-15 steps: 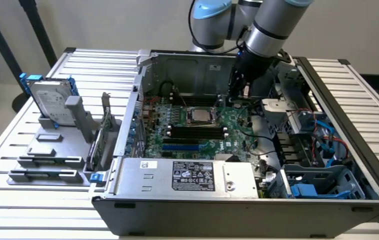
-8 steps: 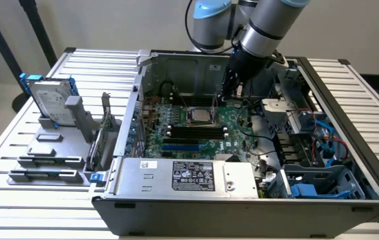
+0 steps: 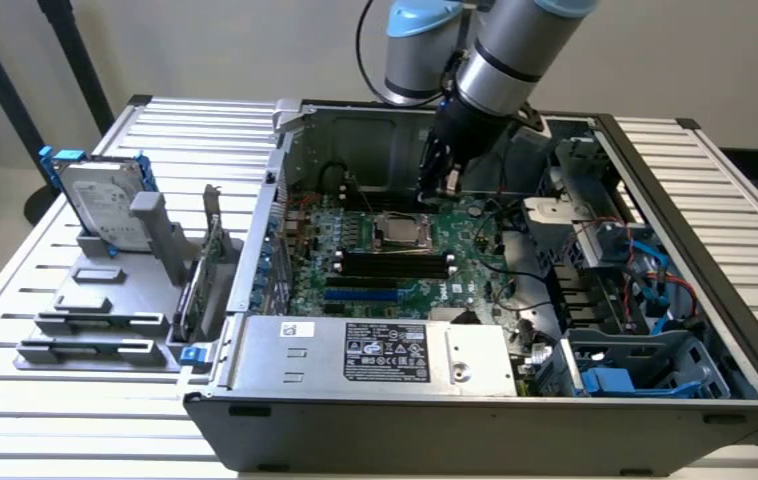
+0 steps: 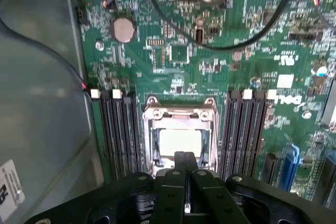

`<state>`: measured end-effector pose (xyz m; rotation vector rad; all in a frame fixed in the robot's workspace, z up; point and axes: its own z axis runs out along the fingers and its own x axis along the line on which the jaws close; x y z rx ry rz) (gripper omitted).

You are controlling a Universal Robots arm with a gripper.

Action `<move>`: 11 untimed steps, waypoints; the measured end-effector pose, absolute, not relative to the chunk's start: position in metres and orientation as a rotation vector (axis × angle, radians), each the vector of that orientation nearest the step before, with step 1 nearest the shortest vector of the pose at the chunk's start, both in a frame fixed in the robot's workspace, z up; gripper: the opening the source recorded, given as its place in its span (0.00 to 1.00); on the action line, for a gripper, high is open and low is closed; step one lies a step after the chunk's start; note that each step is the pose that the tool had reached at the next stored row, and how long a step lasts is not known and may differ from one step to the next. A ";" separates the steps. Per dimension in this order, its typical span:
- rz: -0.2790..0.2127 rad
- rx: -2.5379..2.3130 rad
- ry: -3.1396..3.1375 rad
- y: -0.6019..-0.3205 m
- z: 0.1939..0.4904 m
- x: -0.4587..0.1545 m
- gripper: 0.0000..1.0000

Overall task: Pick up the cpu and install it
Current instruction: 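Close the cpu cover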

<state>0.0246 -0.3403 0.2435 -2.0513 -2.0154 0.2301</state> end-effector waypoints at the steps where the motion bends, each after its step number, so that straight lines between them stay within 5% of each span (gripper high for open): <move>1: 0.234 -2.050 -2.014 -0.340 0.243 0.022 0.11; 11: 0.254 -2.034 -2.008 -0.341 0.235 -0.002 0.11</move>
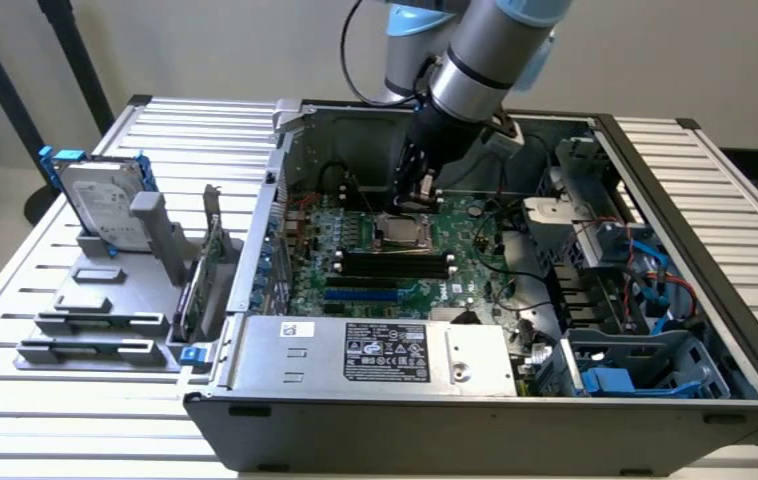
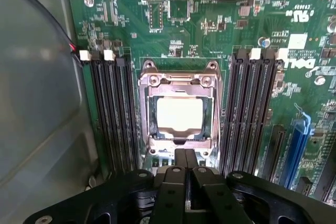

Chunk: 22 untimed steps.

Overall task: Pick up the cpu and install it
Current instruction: 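Close the cpu cover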

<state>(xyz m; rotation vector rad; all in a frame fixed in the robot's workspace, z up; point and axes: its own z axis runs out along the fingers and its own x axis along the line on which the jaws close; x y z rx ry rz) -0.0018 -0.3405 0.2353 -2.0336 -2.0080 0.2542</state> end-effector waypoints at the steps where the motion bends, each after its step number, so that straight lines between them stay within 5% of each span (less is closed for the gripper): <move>1: 0.255 -2.033 -2.008 -0.341 0.234 -0.003 0.11; 22: 0.244 -2.018 -2.006 -0.340 0.206 -0.017 0.11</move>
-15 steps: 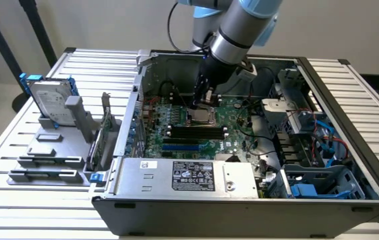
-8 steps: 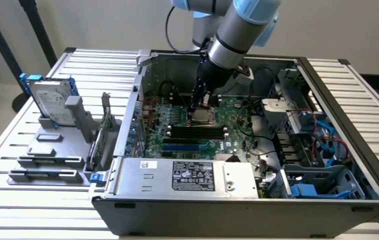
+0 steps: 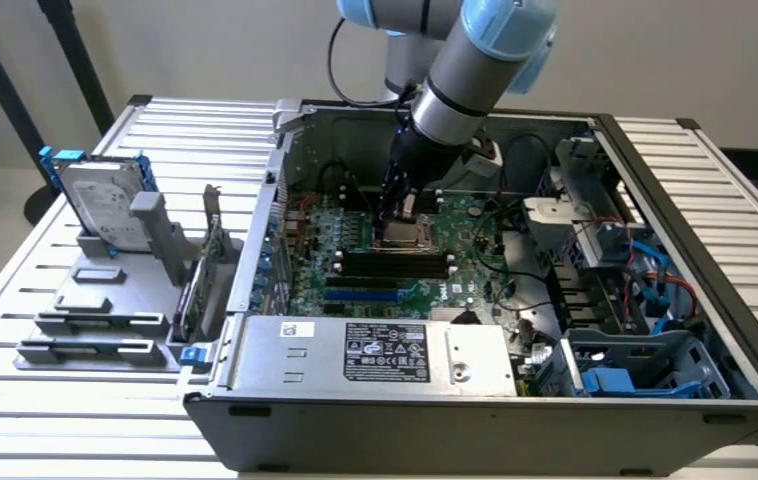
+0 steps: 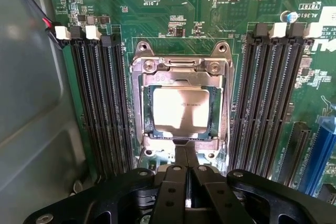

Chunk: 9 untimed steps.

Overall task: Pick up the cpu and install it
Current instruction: 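Close the cpu cover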

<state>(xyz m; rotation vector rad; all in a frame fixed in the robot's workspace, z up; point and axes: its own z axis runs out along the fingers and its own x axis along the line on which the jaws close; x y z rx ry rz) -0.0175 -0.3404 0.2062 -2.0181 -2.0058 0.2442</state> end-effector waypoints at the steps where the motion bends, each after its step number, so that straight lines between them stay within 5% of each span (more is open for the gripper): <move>1: 0.241 -2.016 -2.005 -0.340 0.205 -0.018 0.11; 9: 0.224 -2.007 -2.001 -0.340 0.198 -0.019 0.11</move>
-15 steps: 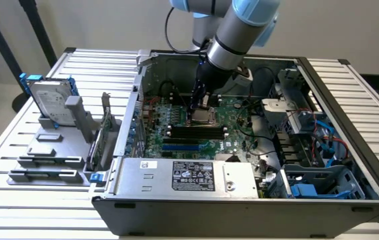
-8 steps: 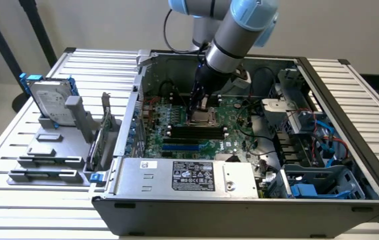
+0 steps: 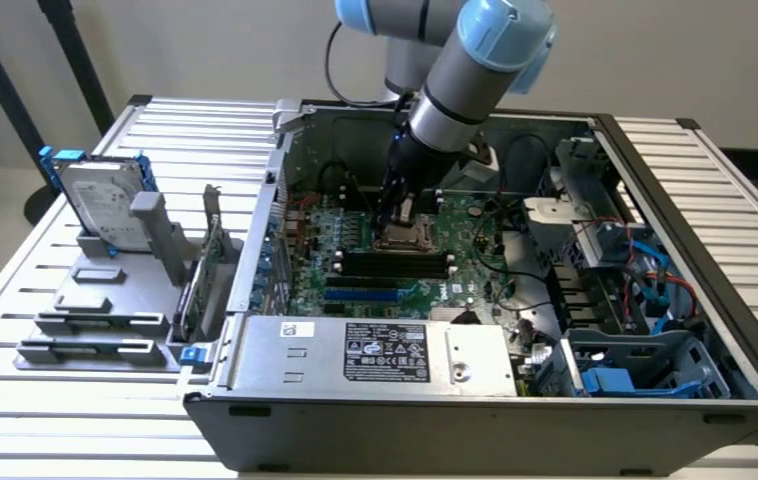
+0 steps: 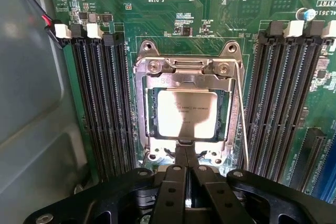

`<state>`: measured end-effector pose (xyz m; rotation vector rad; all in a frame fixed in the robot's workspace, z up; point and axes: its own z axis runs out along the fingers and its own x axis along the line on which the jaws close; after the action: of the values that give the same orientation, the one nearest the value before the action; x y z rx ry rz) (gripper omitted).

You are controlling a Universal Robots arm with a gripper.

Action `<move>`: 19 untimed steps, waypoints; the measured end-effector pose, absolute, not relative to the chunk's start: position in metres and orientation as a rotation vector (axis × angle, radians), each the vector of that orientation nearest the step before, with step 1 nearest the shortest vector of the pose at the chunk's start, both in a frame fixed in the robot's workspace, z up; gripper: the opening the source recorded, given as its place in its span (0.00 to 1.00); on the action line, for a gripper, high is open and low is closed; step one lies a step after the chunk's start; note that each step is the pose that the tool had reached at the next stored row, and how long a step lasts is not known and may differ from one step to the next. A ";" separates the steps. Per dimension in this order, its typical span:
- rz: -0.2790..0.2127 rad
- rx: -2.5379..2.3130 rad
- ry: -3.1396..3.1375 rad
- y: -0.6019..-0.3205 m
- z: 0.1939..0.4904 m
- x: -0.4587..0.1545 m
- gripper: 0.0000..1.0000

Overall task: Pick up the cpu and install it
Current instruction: 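Close the cpu cover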

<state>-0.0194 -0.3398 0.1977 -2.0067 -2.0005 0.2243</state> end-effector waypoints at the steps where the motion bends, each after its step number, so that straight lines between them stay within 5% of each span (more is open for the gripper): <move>1: 0.224 -2.006 -2.000 -0.340 0.197 -0.020 0.11; 19: 0.210 -1.992 -1.991 -0.341 0.215 -0.046 0.11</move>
<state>-0.0461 -0.3410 0.2152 -1.9917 -1.9912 0.2099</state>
